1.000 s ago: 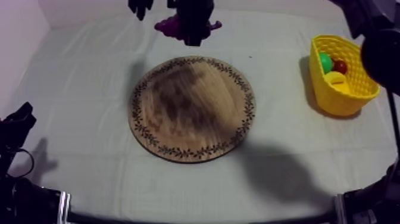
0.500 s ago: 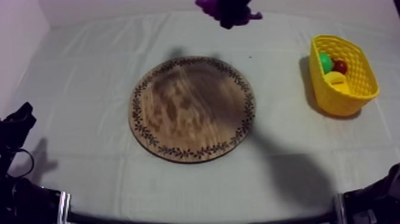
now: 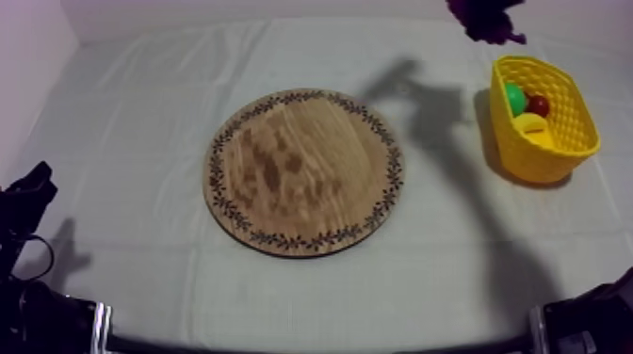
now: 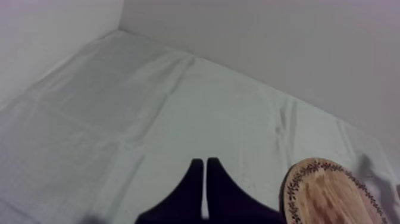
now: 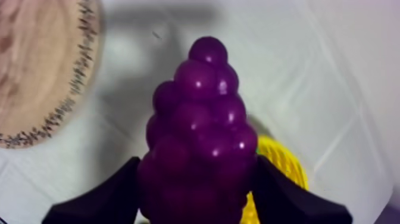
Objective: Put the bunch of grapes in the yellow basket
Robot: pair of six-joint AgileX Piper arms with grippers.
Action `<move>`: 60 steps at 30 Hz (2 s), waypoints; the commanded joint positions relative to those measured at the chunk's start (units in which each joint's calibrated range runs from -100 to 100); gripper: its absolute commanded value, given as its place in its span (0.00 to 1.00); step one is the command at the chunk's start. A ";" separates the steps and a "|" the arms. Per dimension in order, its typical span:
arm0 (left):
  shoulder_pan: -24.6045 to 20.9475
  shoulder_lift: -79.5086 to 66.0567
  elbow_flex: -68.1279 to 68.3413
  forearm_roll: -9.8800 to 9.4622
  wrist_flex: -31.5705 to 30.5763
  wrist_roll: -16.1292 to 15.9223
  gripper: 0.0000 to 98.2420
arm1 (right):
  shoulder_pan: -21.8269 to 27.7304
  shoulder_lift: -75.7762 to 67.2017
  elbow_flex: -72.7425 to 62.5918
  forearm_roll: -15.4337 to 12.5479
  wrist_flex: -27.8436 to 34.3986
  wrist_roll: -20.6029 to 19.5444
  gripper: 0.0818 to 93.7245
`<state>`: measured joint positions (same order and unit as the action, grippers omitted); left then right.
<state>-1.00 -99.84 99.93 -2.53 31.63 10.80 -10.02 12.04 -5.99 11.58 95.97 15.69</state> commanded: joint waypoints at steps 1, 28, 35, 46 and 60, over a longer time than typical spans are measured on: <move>0.02 0.02 -0.04 0.01 0.05 0.02 0.00 | 3.89 -0.75 2.70 0.03 -0.19 -0.04 0.41; 0.02 0.02 -0.04 0.01 0.05 0.02 0.00 | 13.05 6.05 17.43 0.69 -7.29 -2.17 0.55; 0.02 0.02 -0.04 0.01 0.05 0.02 0.00 | 12.65 9.11 17.02 0.63 -8.24 -2.97 0.68; 0.02 0.02 -0.04 0.01 0.05 0.02 0.00 | 12.09 2.90 16.46 0.20 -7.05 -2.92 0.61; 0.02 0.02 -0.04 0.01 0.05 0.02 0.00 | 9.36 -25.15 34.71 0.04 -18.88 -5.26 0.31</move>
<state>-1.00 -99.84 99.93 -2.53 31.64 10.80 -0.20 -6.32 22.78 11.60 80.33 11.45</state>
